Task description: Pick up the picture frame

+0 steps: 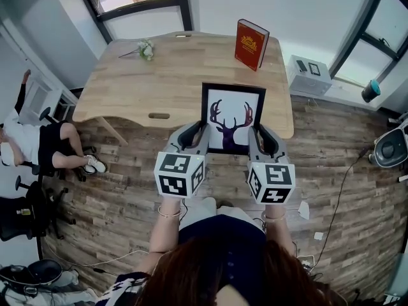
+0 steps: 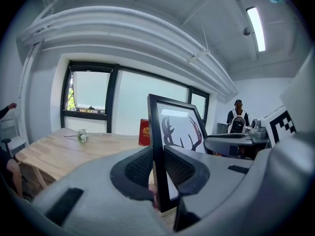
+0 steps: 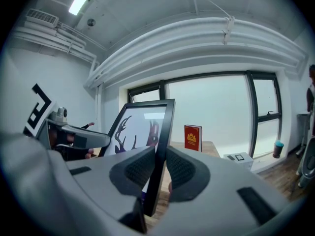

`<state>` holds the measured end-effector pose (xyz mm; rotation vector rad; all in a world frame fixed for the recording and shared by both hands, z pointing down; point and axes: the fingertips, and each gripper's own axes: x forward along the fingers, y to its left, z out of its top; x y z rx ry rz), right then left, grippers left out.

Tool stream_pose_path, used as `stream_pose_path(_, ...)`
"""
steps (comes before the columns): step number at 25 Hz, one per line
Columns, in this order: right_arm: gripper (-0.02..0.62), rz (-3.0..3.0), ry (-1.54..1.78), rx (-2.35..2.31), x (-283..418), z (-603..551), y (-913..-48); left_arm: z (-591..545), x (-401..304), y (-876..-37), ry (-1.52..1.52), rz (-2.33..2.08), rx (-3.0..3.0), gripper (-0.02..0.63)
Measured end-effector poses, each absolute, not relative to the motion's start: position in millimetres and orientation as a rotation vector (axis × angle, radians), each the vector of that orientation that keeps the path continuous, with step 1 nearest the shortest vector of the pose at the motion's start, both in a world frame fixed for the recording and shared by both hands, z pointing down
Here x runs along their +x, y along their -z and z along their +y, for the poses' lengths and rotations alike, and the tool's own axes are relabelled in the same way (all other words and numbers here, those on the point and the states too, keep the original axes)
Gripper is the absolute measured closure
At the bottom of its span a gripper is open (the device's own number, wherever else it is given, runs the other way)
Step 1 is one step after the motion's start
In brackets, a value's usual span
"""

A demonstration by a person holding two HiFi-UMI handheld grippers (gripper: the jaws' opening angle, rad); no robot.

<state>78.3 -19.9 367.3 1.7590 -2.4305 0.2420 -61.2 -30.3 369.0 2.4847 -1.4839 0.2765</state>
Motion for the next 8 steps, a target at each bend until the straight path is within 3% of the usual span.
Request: stream_pose_path(8, 0.522, -2.427, -0.229, 1.767, 76.7, -23.9, -365.5, -34.6, -62.8, -368.0, -0.260, -1.479, 2.491, 0.523)
